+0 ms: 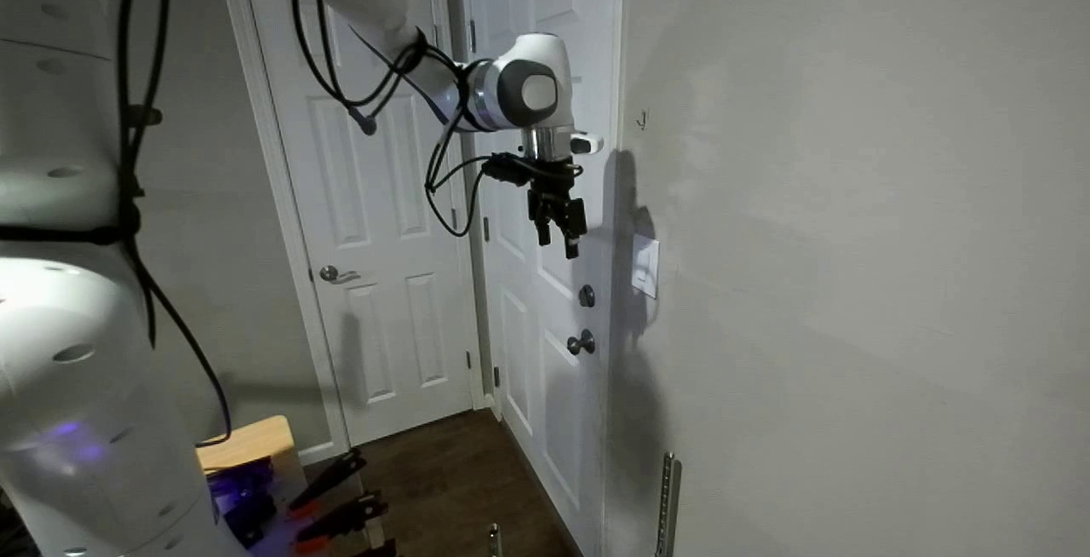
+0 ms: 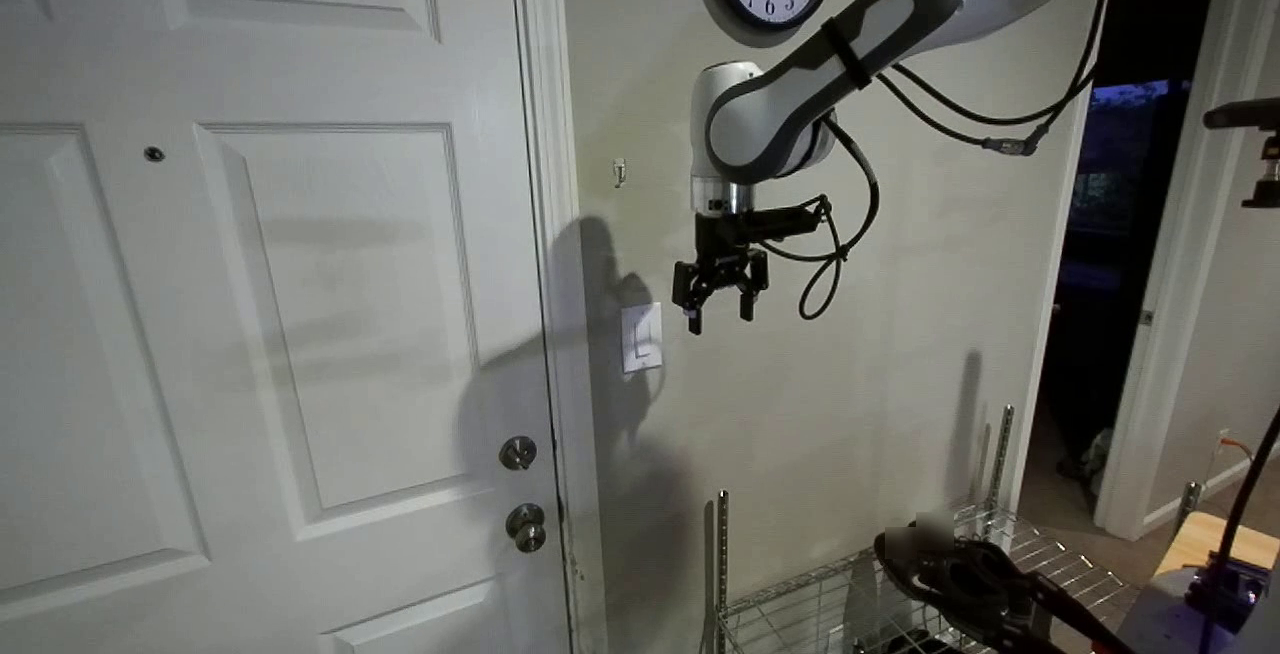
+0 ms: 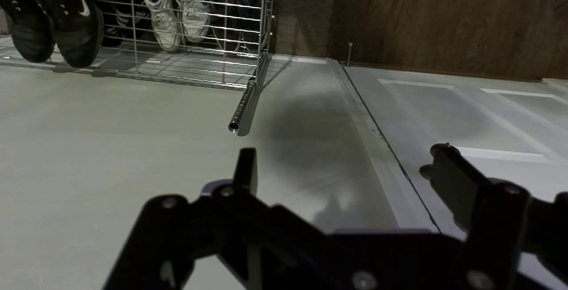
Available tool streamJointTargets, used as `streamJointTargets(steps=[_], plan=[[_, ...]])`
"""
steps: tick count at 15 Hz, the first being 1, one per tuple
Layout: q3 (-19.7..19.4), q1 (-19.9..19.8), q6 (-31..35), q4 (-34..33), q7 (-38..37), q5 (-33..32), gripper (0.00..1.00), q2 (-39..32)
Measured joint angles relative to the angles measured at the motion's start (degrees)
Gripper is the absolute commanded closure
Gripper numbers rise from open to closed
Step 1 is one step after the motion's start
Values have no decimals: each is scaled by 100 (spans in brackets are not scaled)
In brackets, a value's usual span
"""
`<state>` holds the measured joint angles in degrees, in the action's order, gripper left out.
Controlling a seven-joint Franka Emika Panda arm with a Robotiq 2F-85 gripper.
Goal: Push the light switch downwards
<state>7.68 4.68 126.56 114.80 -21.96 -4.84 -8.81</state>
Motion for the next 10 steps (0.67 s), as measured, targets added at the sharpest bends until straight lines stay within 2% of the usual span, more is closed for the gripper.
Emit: streamJointTargets(steps=[10], plan=[[-59,81,74,-170,1,13,0,-237]])
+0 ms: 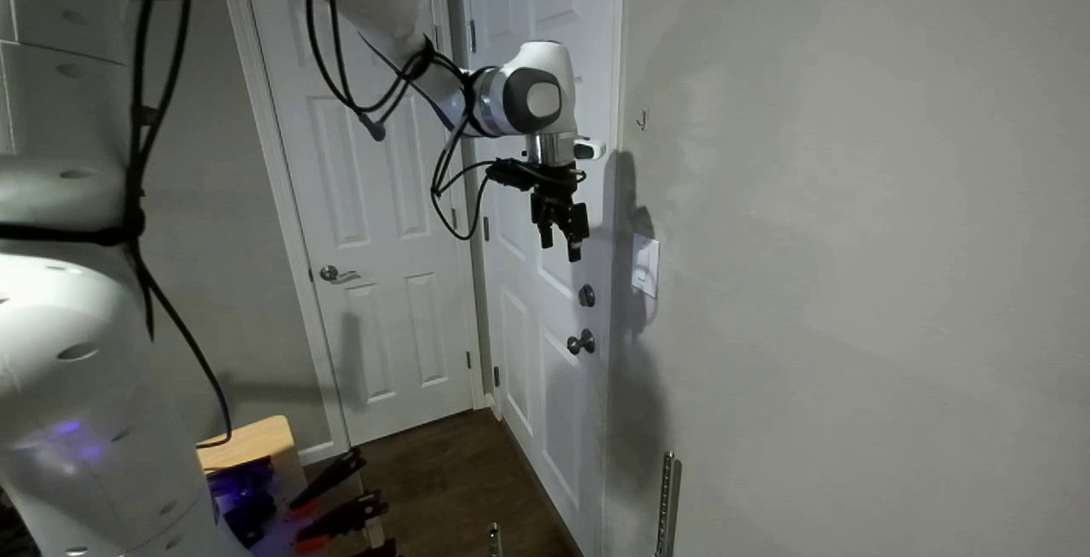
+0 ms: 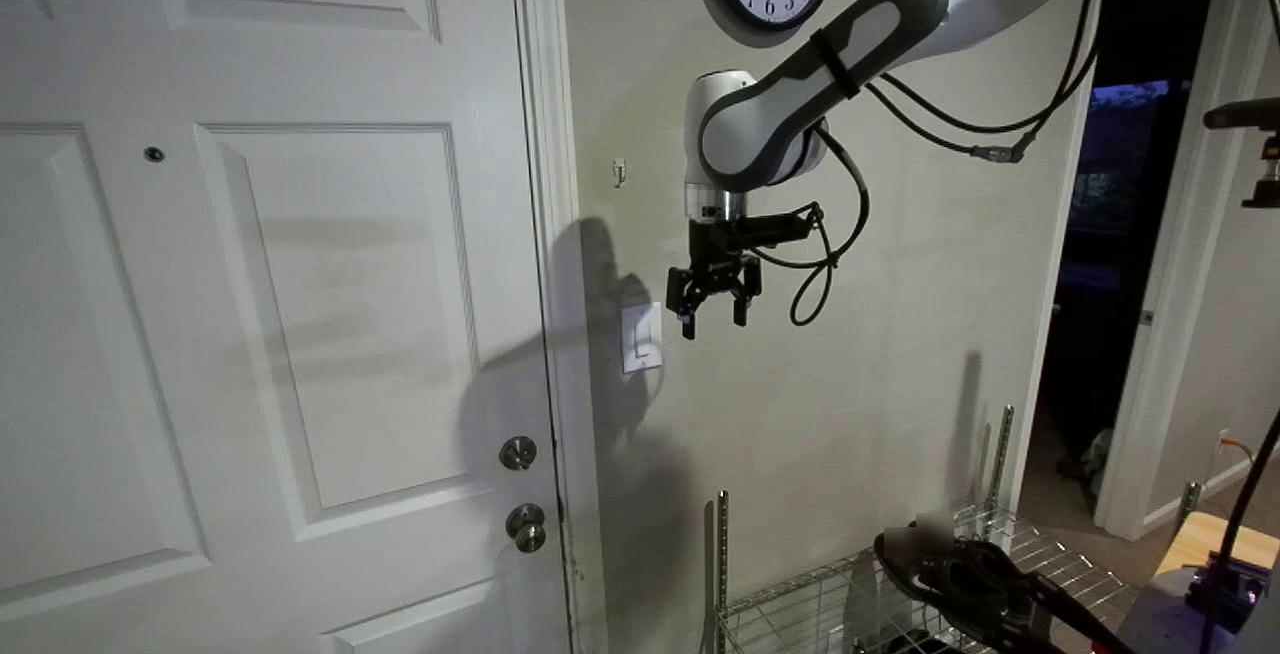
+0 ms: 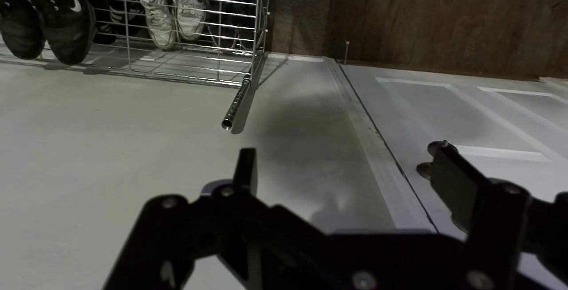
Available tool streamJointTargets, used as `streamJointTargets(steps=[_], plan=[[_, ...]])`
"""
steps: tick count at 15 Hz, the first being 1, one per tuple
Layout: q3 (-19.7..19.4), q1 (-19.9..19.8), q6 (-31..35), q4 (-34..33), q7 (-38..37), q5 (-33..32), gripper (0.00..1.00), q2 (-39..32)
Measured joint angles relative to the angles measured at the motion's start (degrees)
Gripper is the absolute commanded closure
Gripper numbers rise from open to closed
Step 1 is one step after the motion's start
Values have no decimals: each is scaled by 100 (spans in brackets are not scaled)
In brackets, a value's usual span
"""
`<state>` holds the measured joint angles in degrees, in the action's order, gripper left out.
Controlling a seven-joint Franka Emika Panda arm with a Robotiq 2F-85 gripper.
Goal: Push the light switch downwards
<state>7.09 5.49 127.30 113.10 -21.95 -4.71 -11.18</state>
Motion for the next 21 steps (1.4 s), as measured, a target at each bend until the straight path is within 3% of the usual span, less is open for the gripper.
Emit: streamJointTargets(steps=[11,16,21], plan=[[-170,333,1484,-298,-6,53,0,-1008],[-755,836,2402,-317,-517,-339,0,-1409],[-1573,1489,2906,-447,-1399,-893,0,-1727]])
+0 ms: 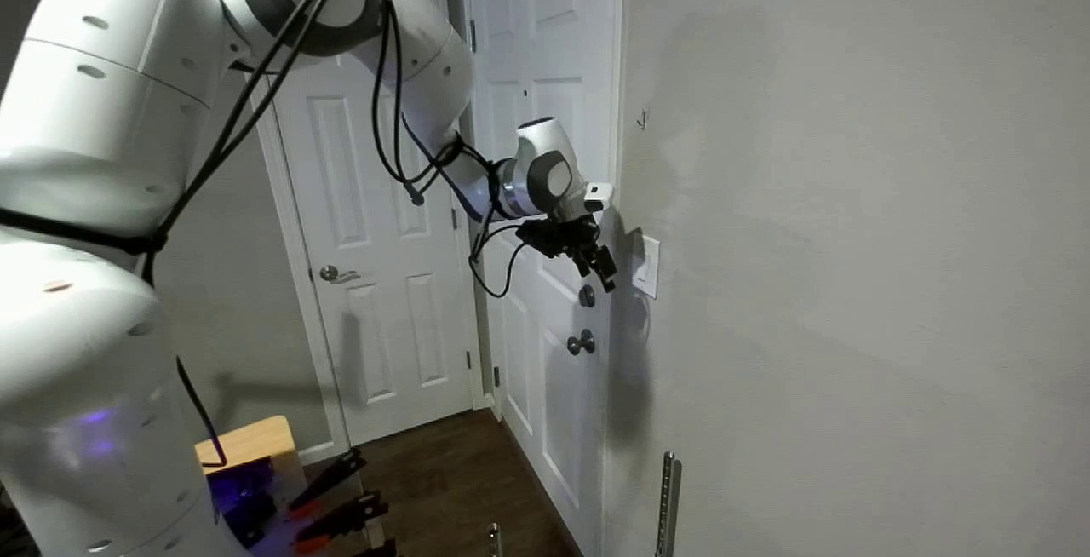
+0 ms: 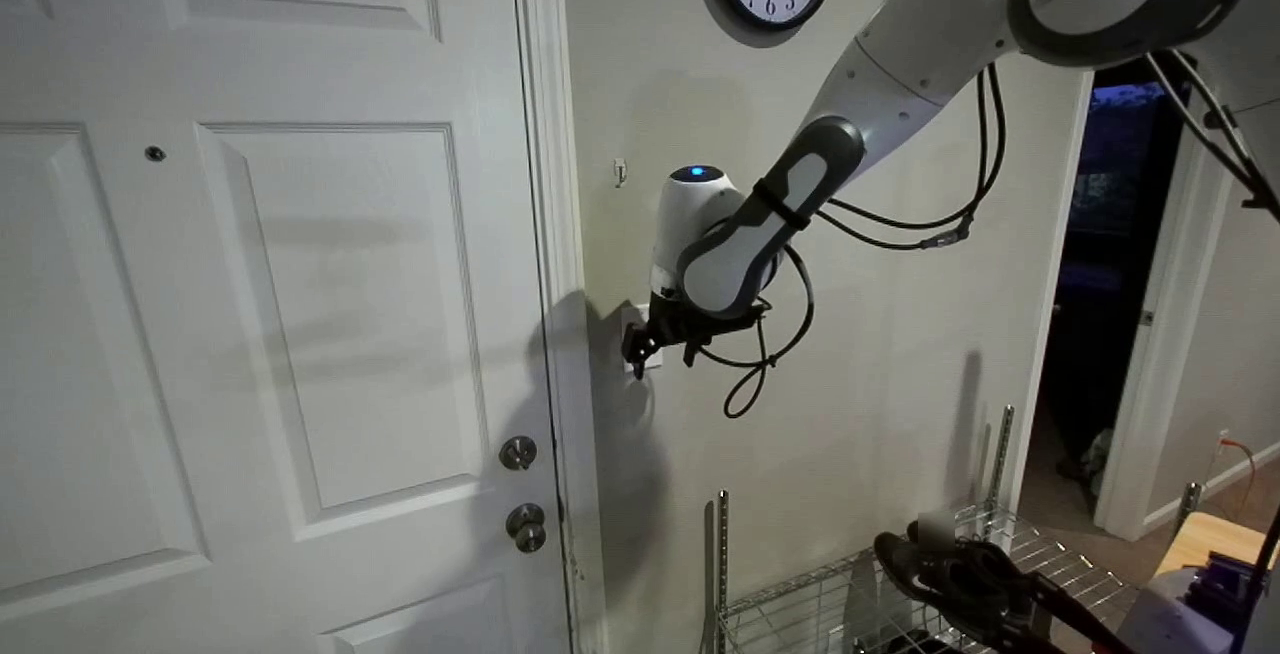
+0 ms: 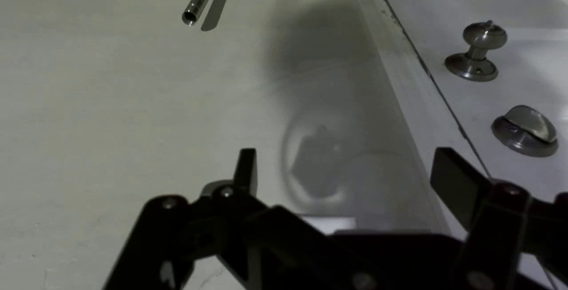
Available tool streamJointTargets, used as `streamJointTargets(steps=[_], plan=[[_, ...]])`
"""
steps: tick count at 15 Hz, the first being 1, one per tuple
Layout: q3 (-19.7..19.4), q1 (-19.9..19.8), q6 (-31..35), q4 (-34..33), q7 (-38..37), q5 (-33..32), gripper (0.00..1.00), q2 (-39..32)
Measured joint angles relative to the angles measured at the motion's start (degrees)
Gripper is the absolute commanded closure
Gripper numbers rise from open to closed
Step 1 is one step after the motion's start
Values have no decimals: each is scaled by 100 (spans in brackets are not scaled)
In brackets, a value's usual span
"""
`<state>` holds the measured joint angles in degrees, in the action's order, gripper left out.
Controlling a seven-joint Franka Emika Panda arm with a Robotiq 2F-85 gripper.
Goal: Push the light switch downwards
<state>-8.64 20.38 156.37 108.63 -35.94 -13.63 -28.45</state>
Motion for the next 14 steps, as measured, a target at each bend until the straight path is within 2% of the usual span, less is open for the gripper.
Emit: streamJointTargets(steps=[4,5,6,14], plan=[[-573,422,215,-262,-702,-375,0,-202],[-644,470,215,-360,-792,-395,10,-257],[-673,481,215,-461,-840,-395,26,-318],[-826,468,205,-1229,-912,-395,80,-908]])
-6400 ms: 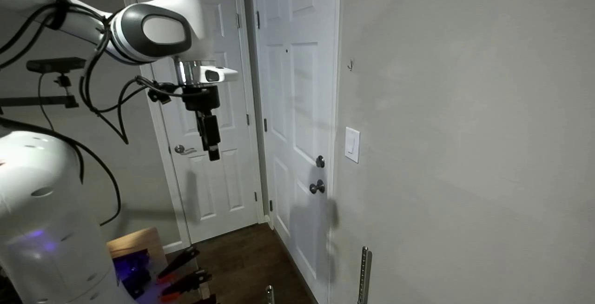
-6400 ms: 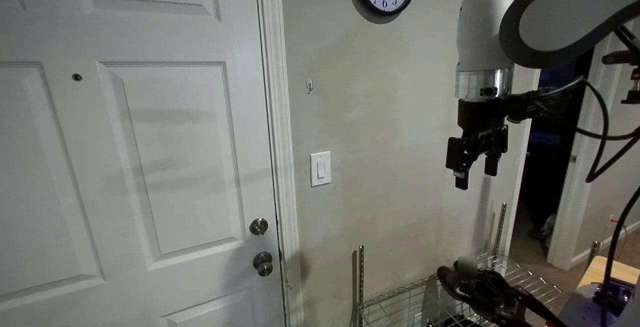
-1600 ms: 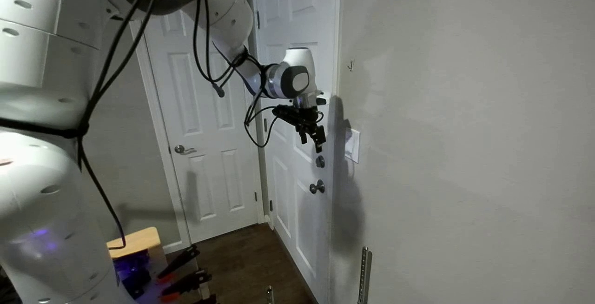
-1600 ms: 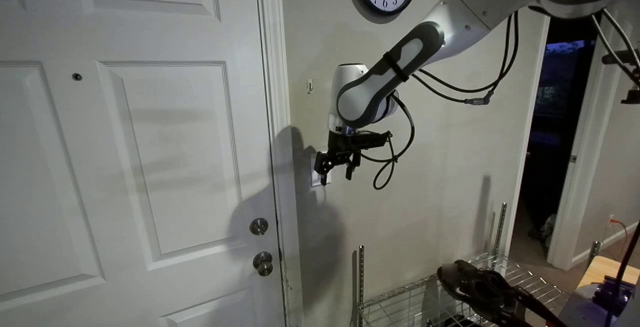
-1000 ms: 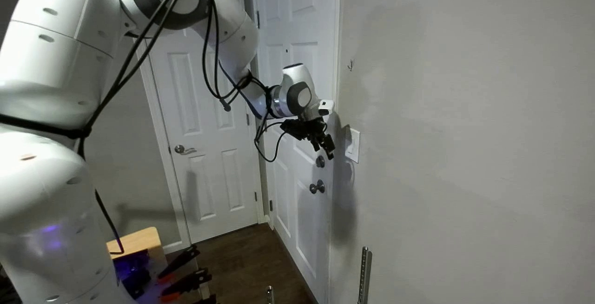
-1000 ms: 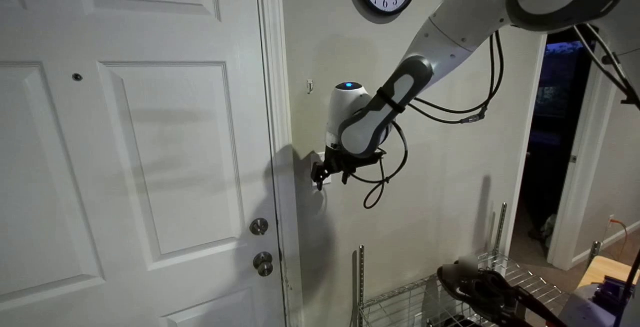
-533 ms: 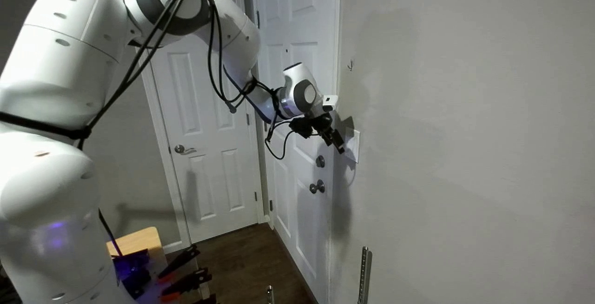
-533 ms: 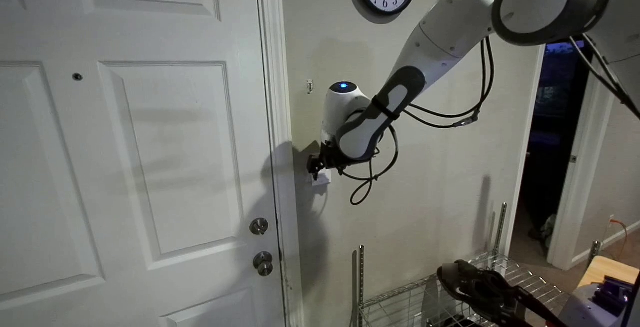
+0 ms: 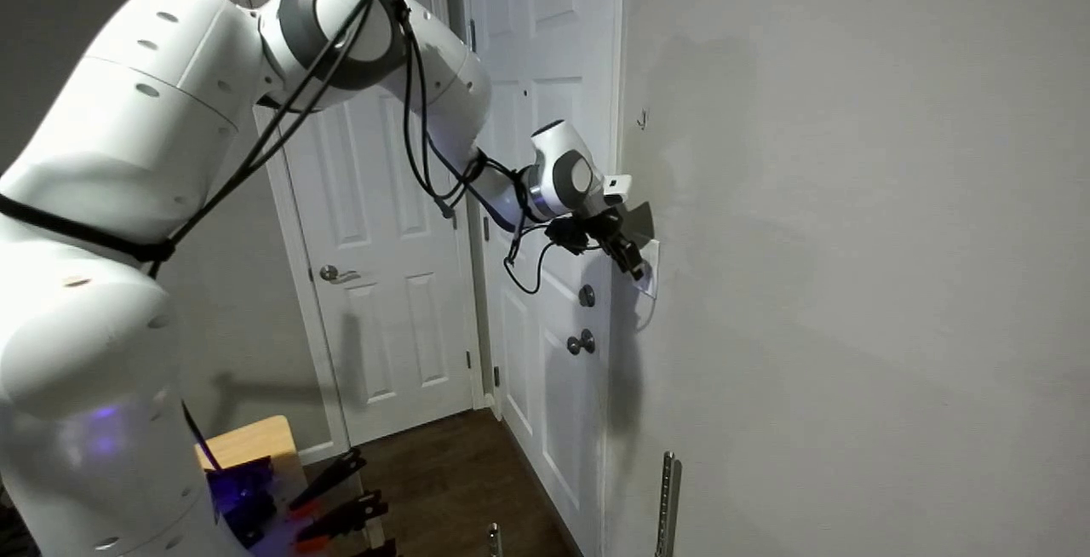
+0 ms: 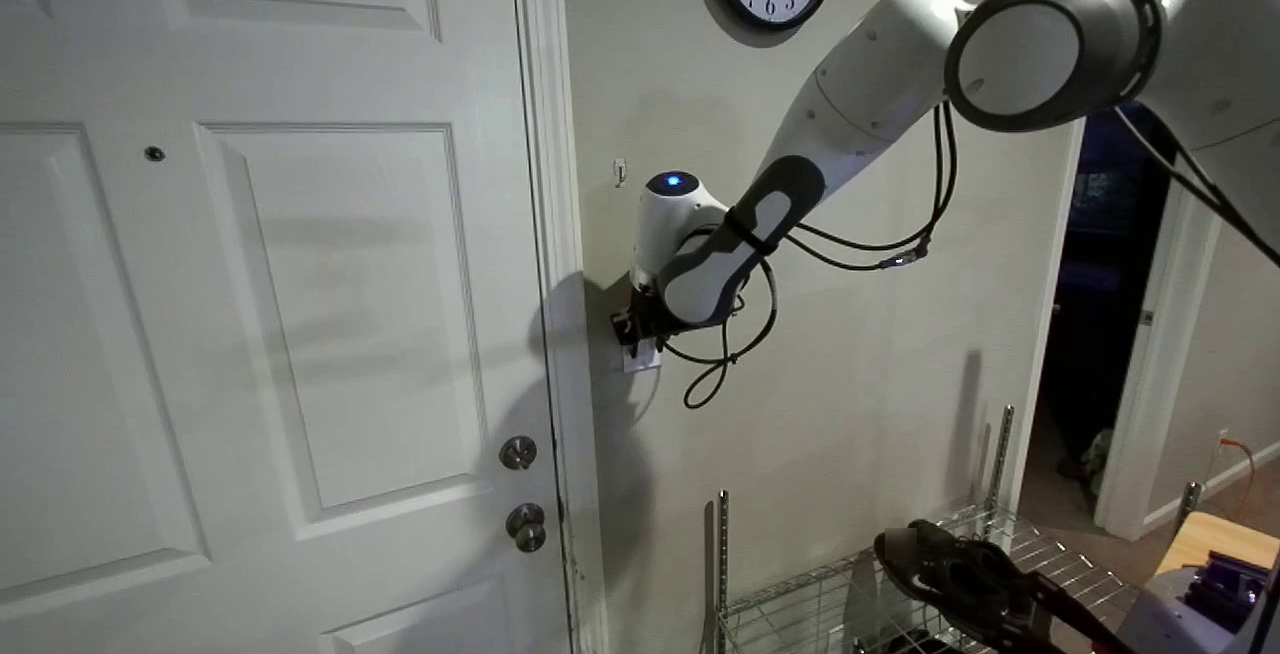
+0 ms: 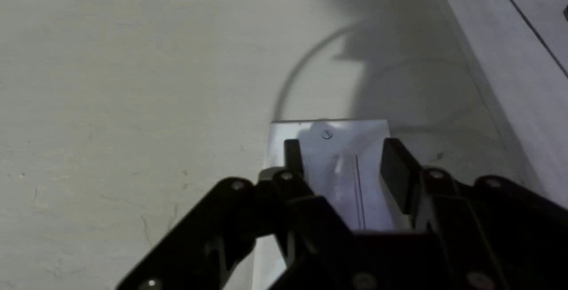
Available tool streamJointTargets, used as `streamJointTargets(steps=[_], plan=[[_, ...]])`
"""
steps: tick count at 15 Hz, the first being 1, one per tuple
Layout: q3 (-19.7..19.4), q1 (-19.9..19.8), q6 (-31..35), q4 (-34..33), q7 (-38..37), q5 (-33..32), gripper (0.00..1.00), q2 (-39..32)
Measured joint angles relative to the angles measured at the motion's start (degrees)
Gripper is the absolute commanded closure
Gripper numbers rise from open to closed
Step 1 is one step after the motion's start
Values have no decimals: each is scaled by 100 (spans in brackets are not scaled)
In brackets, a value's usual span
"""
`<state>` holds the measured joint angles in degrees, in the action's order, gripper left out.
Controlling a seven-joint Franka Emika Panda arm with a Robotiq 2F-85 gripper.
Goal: Push the light switch downwards
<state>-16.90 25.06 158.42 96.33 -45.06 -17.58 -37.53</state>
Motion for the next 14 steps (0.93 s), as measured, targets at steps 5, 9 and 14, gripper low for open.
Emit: streamJointTargets(steps=[5,9,14], plan=[[-58,23,-24,-168,-210,1,99,-125],[-60,73,-35,-203,-358,1,99,-150],[-55,76,-62,-213,-473,2,98,-147]])
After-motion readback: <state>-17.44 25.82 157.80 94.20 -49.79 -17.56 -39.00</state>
